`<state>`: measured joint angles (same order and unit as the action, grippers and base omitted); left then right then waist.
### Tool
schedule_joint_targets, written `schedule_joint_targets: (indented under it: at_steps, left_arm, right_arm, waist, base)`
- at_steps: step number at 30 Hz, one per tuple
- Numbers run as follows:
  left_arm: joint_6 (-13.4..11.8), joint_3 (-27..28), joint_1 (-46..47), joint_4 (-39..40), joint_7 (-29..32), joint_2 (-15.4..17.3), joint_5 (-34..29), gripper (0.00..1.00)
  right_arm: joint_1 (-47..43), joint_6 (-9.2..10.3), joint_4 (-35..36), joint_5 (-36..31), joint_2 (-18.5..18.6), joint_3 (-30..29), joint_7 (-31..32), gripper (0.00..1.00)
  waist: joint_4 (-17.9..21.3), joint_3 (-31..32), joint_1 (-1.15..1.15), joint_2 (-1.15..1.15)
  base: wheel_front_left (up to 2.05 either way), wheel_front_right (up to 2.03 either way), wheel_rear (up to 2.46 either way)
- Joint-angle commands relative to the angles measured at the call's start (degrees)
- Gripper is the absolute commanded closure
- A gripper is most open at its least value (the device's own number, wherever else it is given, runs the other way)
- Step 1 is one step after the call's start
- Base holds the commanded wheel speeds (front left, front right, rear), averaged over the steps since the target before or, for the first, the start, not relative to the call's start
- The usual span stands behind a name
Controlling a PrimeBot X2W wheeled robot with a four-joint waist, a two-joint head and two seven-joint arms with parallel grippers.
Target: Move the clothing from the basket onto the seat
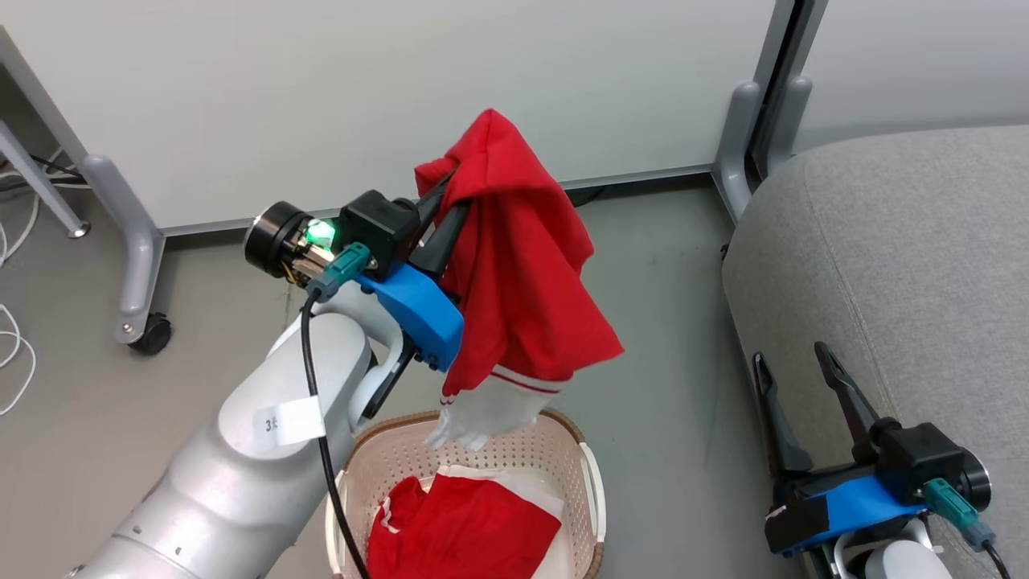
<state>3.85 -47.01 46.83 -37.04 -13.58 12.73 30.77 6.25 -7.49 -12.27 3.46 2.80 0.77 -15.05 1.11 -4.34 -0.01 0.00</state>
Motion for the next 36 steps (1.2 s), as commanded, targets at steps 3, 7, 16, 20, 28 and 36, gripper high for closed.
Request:
schedule_joint_targets:
  at_steps: [3, 7, 16, 20, 28, 36]
  left_arm:
    - [-0.5, -0.3, -1.2, 1.3, 0.5, 0.7, 0.4, 1.00]
    - [-1.0, -0.7, -1.9, 2.4, 1.1, 0.9, 0.4, 1.00]
    - [-1.1, -1.5, -1.3, 3.7, 1.8, 0.1, 0.5, 1.00]
    - [-0.9, -2.1, -0.5, 3.7, 1.8, -0.6, 0.2, 1.00]
    - [-0.3, -3.7, 1.1, 3.1, 1.5, -3.3, -0.1, 1.00]
    - [0.5, -5.0, 2.5, 2.4, 0.7, -5.7, -0.4, 1.00]
  right_arm:
    - [-0.4, -0.01, 0.9, 0.9, 0.2, 0.4, -0.2, 0.00]
    - [1.9, -0.01, 2.1, 0.4, 0.2, 2.1, -0.2, 0.00]
    - [10.1, -0.01, 0.7, -0.8, 0.2, 10.3, -0.2, 0.00]
    - [14.8, -0.01, -1.5, -0.9, 0.2, 14.6, -0.2, 0.00]
    - [22.2, -0.01, -8.9, -1.5, 0.2, 19.5, -0.2, 0.00]
    - [27.0, -0.01, -20.4, -1.8, 0.2, 20.4, -0.1, 0.00]
  waist:
    - [-0.4, 0.3, 0.01, 0.00]
    - [-0.8, 0.2, 0.01, 0.00]
    - [-2.1, -0.2, 0.01, 0.00]
    - [-3.1, -0.8, 0.01, 0.00]
    - [-5.7, -1.7, 0.01, 0.00]
    - [-7.7, -2.3, 0.01, 0.00]
  base:
    - [0.00, 0.00, 0.00]
    - [0.00, 0.00, 0.00]
    - [0.00, 0.00, 0.00]
    - [0.00, 0.00, 0.00]
    - [0.00, 0.00, 0.00]
    - [0.00, 0.00, 0.00]
